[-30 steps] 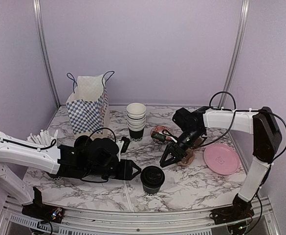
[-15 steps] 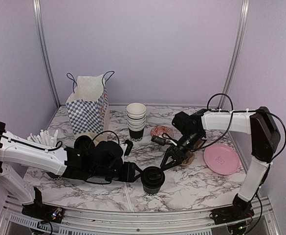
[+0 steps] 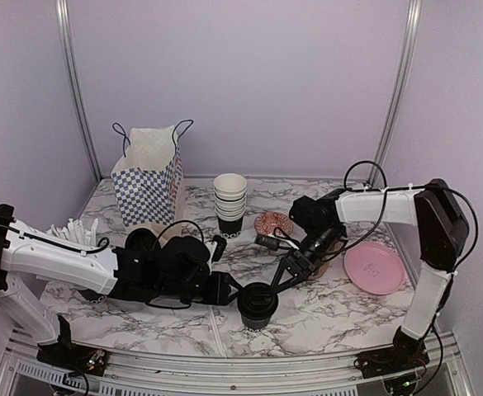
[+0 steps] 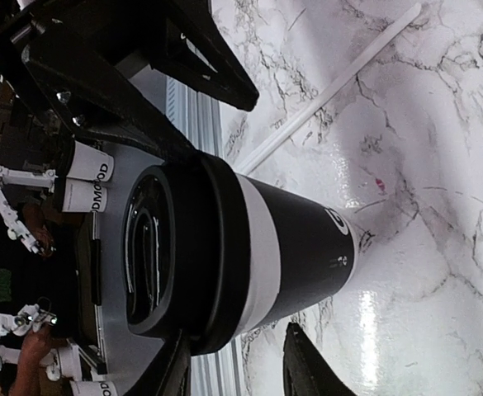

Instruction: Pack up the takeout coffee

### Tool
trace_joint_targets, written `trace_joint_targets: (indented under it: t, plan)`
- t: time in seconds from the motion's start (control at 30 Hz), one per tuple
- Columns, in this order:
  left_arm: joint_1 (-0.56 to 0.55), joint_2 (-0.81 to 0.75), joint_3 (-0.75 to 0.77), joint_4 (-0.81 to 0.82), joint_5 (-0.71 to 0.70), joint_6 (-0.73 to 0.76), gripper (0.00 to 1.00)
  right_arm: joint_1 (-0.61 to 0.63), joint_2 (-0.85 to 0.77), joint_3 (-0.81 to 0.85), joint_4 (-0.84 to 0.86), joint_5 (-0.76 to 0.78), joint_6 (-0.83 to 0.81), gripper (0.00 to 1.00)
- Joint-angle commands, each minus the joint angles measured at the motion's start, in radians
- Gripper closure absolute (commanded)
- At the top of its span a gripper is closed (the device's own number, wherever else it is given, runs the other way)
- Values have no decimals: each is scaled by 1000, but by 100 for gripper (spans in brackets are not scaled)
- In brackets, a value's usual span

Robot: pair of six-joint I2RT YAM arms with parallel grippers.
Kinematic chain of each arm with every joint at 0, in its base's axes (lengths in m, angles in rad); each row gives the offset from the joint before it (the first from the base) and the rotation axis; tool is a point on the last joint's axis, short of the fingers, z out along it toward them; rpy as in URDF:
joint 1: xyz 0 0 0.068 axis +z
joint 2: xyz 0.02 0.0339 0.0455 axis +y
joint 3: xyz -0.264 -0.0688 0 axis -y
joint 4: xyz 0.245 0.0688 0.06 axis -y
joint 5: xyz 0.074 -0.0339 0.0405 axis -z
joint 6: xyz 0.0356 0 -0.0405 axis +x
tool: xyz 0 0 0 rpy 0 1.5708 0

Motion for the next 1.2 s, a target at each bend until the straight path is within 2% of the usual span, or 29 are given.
trace_joint_targets:
  t: [0.0,0.17,0.33,0.63,0.8,0.93,1.03,1.17]
  plan:
    - [5,80,4,-63,33,-20,64,37,53,-50,67,76,57,67]
    - [5,132,-32,-93,44,-72,71,38,105,-71,119,177,144,72]
    - [4,193,-50,-105,109,-92,74,38,157,-85,147,280,206,75]
    - [1,240,-56,-82,109,-75,75,48,235,-58,169,403,256,83]
    - [-6,242,-63,-71,98,-69,76,61,230,-28,147,339,230,87]
    - [-12,191,-36,-82,55,-19,76,67,198,-1,96,148,138,89]
    - [-15,138,-5,-90,-35,35,74,77,159,22,59,67,83,84]
    - [-14,76,30,-92,-119,107,71,81,101,22,45,43,71,77]
